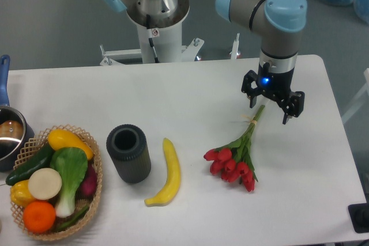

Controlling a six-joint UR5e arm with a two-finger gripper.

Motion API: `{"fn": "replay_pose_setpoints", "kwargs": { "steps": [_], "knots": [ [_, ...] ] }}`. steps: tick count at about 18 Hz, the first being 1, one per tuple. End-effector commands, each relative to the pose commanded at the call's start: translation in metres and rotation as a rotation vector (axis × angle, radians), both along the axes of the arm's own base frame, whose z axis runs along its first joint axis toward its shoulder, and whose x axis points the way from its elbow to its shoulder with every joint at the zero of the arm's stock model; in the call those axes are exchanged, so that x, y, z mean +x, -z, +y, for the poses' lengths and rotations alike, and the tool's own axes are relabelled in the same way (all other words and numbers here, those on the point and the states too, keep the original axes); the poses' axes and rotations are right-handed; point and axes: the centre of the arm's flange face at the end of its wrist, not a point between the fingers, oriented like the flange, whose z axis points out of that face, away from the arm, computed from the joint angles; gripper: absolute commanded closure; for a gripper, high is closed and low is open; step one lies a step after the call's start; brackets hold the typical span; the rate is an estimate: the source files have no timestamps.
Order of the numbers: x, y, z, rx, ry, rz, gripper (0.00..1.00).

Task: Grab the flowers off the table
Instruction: 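Move the open gripper toward the stems of the red tulips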

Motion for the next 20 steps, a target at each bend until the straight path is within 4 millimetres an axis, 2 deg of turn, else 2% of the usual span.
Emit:
{"fn": "replay_pose_setpoints", "kwargs": {
  "steps": [5,7,11,15,20],
  "knots": [
    [-0.002,0.003,-0.001,-0.004,-0.003,-0.005,0.00],
    [0.000,0.021,-0.003,-0.014,-0.008,-0.034,0.00],
    [-0.005,0.035,-0.008,-0.014,-0.027,-0.064,0.00],
    [-0.002,0.059,-0.008,0.010,-0.051,-0.127,0.00],
    [-0.014,0.080,-0.006,-0.002,-0.056,-0.157,0.00]
  ]
}}
